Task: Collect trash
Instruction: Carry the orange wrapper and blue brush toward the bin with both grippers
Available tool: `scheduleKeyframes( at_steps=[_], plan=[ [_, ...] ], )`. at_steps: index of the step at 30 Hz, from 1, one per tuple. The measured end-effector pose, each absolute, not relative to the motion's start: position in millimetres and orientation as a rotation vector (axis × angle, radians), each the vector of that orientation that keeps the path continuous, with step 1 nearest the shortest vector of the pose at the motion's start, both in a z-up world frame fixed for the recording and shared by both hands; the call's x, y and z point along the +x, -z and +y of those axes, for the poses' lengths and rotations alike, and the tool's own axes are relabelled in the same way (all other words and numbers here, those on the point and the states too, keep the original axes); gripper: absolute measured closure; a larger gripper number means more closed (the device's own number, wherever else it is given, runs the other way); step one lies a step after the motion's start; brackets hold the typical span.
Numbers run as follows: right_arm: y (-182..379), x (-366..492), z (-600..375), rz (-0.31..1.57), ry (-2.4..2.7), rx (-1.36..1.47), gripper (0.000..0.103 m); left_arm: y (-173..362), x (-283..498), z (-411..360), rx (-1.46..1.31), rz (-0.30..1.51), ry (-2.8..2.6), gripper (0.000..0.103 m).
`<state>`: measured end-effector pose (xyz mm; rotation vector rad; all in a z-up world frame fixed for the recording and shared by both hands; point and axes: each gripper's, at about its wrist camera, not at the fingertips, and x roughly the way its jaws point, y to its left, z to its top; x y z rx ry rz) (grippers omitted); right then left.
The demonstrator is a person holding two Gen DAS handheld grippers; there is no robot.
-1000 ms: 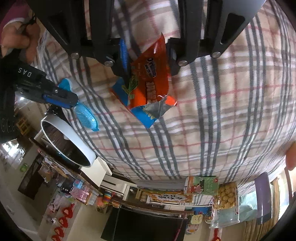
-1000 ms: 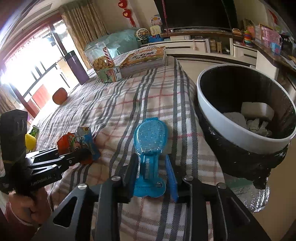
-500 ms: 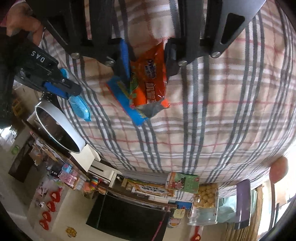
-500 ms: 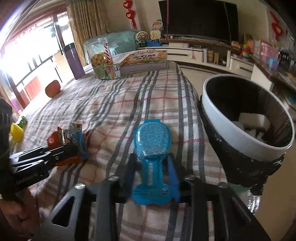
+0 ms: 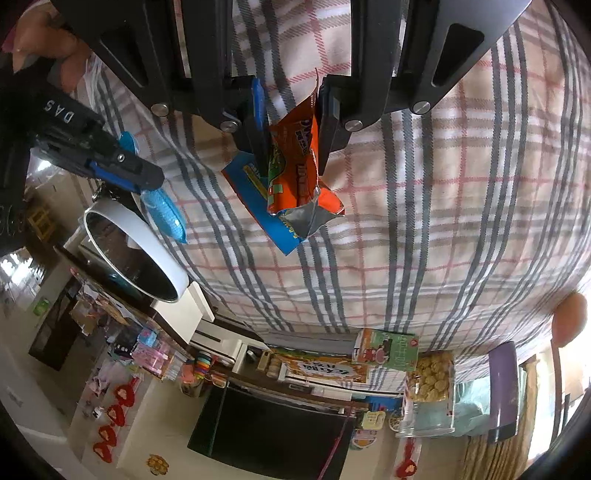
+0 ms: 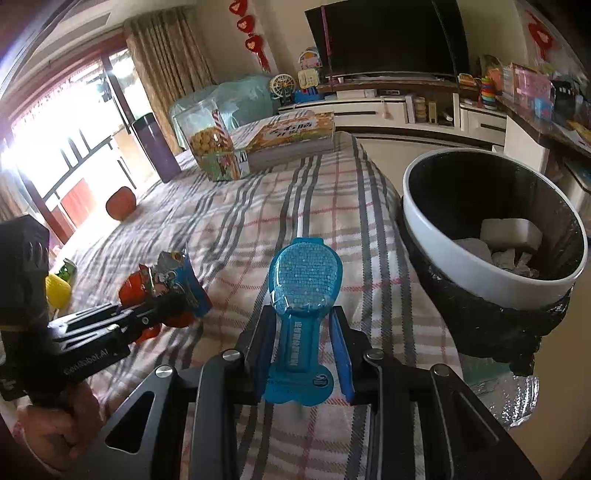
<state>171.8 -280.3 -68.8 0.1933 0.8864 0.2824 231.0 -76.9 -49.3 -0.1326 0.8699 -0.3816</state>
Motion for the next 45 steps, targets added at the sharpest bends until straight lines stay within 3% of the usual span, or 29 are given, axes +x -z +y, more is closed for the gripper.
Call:
scheduleKeyframes(
  at_steps=[45],
  plan=[
    [42.0, 153.4, -347.9, 0.818, -0.226, 0.36, 0.076, 16.3, 227.5, -143.3, 0.009, 0.826, 0.481, 0.083]
  ],
)
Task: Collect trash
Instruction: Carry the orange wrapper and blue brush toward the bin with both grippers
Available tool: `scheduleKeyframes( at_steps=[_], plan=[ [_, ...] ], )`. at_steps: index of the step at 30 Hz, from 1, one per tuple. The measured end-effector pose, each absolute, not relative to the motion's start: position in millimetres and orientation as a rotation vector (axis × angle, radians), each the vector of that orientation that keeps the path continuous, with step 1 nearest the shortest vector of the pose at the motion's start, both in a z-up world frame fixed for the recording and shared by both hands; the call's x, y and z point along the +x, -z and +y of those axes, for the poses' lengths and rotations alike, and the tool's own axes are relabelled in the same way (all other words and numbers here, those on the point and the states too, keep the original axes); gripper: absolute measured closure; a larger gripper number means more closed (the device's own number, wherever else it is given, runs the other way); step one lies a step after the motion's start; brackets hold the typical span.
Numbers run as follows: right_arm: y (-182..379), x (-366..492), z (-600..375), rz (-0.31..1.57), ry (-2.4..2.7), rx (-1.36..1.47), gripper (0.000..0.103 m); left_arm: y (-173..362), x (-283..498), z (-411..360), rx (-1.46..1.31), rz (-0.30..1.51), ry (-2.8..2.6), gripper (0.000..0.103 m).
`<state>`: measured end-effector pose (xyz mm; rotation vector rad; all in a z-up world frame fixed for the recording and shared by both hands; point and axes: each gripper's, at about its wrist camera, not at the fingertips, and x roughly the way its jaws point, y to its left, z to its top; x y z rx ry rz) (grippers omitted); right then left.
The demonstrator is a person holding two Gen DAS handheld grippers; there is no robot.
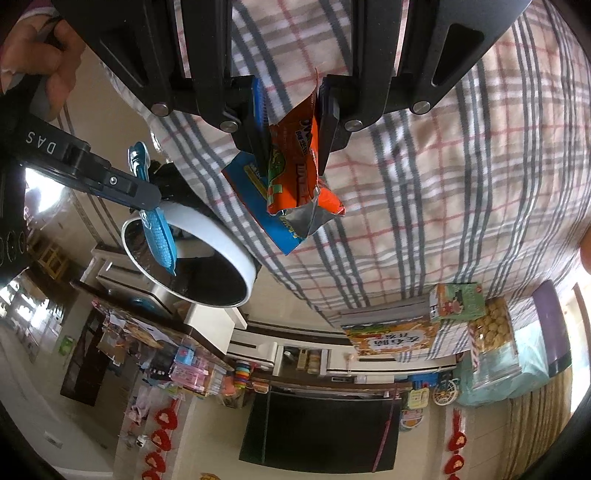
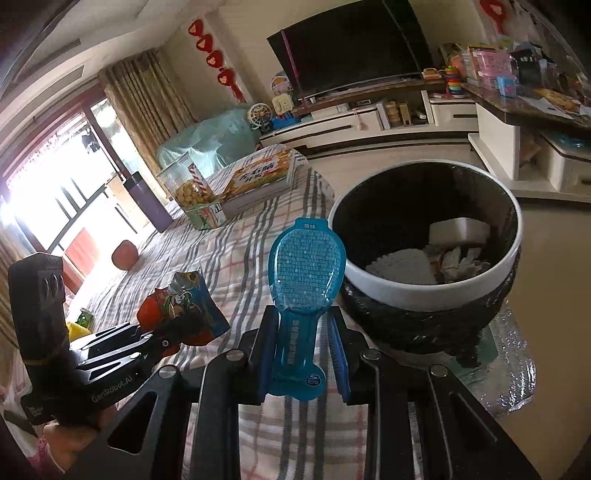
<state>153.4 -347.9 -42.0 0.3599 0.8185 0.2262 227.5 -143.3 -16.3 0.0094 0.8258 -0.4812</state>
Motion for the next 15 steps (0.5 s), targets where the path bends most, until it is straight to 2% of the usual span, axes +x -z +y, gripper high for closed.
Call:
scheduleKeyframes(
  at_steps=[2, 4, 15],
  plan=[
    [40.9, 153.4, -351.4, 0.816, -0.221, 0.366, 0.076, 15.1, 228.9, -146.1, 0.013, 0.824, 0.485, 0.083],
    [40.1, 153.8, -355.7, 0.815, -0.217, 0.372, 0.082, 13.8, 230.3, -149.5, 0.018, 0.82, 0.49, 0.083],
    [40.4, 150.9, -358.5, 0.81, -0.228, 0.374, 0.082, 14.9, 234.0, -161.5, 0.026, 0.819, 0.522, 0.083]
  ],
)
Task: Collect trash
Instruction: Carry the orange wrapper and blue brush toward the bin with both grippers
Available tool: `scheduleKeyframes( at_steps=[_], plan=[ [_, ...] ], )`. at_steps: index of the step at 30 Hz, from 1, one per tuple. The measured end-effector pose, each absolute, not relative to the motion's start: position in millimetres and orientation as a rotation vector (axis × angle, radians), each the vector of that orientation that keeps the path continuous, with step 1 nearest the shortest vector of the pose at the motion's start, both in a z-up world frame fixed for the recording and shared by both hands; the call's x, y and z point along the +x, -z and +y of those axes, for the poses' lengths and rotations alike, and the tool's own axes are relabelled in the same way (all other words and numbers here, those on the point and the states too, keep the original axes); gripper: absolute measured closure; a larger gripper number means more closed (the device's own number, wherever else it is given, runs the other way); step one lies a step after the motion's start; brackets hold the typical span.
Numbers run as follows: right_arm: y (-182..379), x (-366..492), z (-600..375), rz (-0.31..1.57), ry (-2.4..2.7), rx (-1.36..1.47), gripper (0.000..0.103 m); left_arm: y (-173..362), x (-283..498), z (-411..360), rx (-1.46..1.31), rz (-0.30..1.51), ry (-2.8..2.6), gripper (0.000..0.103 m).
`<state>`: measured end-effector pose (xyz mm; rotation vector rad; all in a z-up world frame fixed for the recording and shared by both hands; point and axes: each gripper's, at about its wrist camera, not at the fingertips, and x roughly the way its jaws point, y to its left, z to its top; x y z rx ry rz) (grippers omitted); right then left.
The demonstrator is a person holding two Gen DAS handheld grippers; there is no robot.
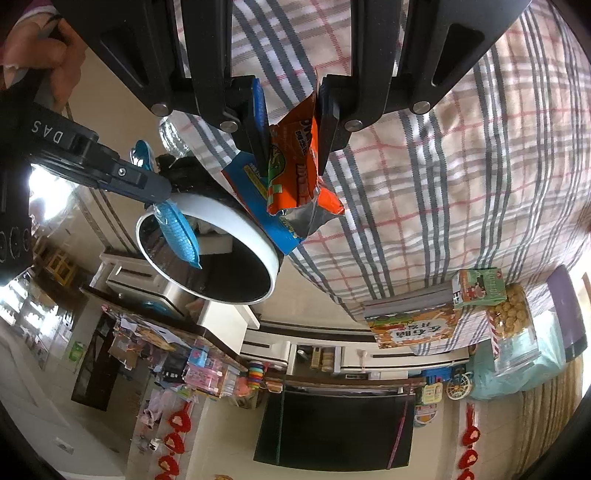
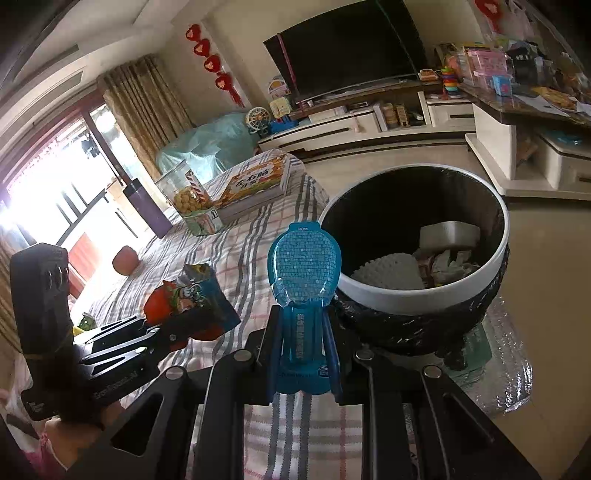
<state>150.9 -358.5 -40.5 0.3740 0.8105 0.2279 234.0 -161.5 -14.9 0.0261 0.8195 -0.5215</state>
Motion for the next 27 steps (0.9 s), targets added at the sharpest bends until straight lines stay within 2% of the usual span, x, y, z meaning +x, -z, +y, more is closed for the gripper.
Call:
scheduleKeyframes(
  at_steps=[7, 14, 15, 17, 23, 27],
  plan=[
    [44.8, 152.6, -355.6, 0.83, -0.249, 0.381, 0.082, 13.2, 231.0, -154.1, 0.02, 0.817, 0.506, 0.083],
    [73.5, 162.3, -329.1, 0.943, -0.293, 0.31, 0.082, 22.2, 232.5, -136.0, 0.004, 0.838, 0.469, 0.083],
    [77.2, 163.9, -326.1, 0.958, -0.292, 0.297, 0.078, 24.1, 232.6, -133.7, 0.0, 0.843, 0.465, 0.083],
    [84.3, 166.5, -320.3, 0.981, -0.292, 0.265, 0.078, 26.2, 232.7, -130.6, -0.007, 0.849, 0.46, 0.083],
    [84.5, 168.2, -310.6, 0.964, -0.283, 0.182, 0.078, 28.9, 235.2, -127.8, -0.021, 0.86, 0.459, 0.083],
    [81.4, 167.1, -306.1, 0.963, -0.274, 0.144, 0.083, 27.0, 236.1, -129.7, -0.019, 0.857, 0.464, 0.083]
  ],
)
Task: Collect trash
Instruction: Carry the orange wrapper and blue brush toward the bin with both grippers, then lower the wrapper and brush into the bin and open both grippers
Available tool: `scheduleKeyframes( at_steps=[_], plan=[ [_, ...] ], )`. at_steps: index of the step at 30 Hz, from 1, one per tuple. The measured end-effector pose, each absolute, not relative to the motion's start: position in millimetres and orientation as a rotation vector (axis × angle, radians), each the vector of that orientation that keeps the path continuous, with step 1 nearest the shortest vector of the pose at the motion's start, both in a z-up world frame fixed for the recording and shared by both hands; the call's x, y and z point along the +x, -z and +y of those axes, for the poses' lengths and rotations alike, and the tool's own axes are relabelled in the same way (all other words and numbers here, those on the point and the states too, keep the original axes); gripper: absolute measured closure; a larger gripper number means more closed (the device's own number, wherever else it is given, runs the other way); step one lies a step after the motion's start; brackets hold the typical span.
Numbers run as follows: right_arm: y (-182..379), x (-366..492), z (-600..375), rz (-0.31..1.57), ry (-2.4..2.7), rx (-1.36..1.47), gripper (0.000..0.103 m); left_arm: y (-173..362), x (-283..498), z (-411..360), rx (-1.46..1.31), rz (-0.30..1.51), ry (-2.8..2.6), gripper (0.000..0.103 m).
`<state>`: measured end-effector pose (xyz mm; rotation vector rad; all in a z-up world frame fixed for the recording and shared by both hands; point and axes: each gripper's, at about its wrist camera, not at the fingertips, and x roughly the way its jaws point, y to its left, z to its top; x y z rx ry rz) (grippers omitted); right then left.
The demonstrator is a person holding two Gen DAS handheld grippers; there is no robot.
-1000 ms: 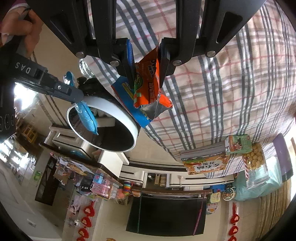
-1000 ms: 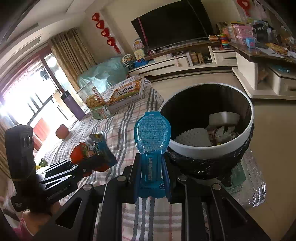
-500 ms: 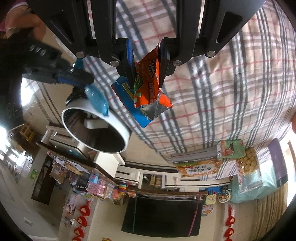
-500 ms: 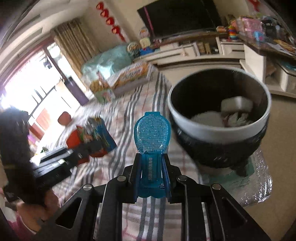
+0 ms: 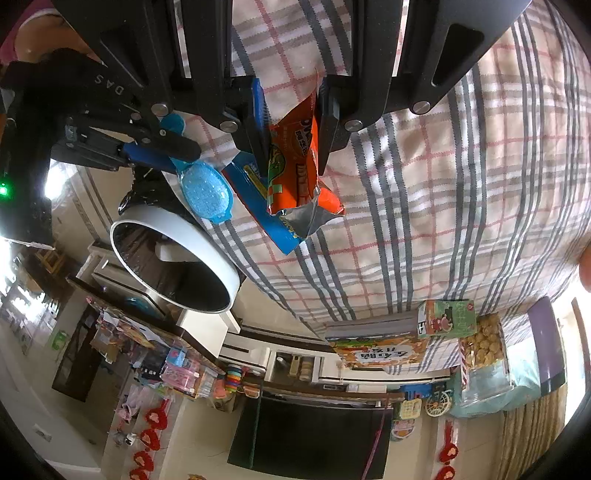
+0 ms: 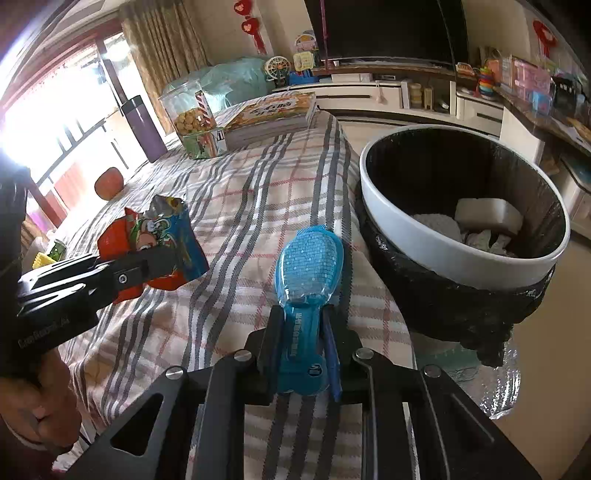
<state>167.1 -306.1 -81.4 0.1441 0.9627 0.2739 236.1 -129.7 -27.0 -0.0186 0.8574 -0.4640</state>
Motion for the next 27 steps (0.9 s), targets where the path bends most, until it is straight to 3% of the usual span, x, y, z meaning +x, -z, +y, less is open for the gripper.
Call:
scheduleKeyframes(
  at_steps=[27],
  plan=[
    [42.7, 165.1, -387.1, 0.852, -0.164, 0.297, 0.083, 12.6, 252.4, -194.9, 0.068, 0.823, 0.569, 0.083]
  ],
)
